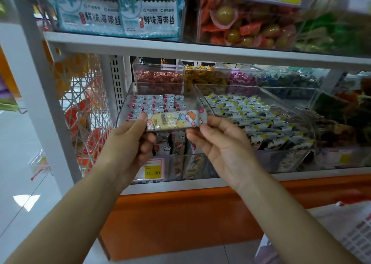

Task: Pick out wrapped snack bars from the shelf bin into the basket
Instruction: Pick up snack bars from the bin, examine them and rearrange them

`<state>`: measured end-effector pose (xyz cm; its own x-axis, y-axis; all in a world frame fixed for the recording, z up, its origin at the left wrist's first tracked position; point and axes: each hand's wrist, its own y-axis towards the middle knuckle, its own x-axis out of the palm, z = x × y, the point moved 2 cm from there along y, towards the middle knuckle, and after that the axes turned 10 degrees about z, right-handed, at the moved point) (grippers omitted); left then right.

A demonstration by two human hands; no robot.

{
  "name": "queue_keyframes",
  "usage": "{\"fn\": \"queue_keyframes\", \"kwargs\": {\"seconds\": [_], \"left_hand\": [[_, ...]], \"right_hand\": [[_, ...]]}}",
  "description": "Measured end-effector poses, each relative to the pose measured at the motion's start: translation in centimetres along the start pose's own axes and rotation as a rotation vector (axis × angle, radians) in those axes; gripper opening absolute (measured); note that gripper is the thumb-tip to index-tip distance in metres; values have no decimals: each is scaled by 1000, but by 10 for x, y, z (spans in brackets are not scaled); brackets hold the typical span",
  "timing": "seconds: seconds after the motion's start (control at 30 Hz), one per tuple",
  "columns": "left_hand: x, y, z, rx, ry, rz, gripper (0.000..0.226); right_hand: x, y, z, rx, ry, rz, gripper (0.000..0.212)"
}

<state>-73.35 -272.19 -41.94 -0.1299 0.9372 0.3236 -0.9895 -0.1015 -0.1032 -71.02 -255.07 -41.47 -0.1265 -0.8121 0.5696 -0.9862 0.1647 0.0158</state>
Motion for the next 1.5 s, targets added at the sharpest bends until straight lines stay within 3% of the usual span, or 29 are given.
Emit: {"fn": "queue_keyframes", "kwargs": {"seconds": [0.17,0.3,0.43,0.53,0.67,0.73,0.87,0.93,1.13,1.33,1.5], "left_hand": [[6,-2,-1,-99,-196,-130,23],[13,-6,-1,-58,-174,-233,5],[15,-6,-2,-21,-165,-276,22],[14,-7,-3,51,-44,-269,16],[8,-7,-4,347,308,-94,8],[6,-5,-3,420,372,-28,12],[5,-4,-3,241,188,-53,16],[7,-4,-3,130,55,-96,5],[3,-1,-3,-70,-172,-113,14],[2,-2,-4,-129,-244,-56,33],[1,-2,-2,0,-184,-22,15]], "right_hand": [[-3,4,-2,-3,78,91,13],[-7,8,-4,-5,120,170,11],[-12,9,-6,-1,126,207,15],[-14,9,-6,-10,89,215,15],[-15,10,-6,-22,88,203,15],[-16,9,-6,-29,63,210,15],[-16,10,-2,13,84,236,15],[-15,10,-2,30,114,241,14],[-12,10,-1,10,150,201,11],[-13,10,-1,-32,122,213,13],[-16,9,-2,-122,-102,196,16]]}}
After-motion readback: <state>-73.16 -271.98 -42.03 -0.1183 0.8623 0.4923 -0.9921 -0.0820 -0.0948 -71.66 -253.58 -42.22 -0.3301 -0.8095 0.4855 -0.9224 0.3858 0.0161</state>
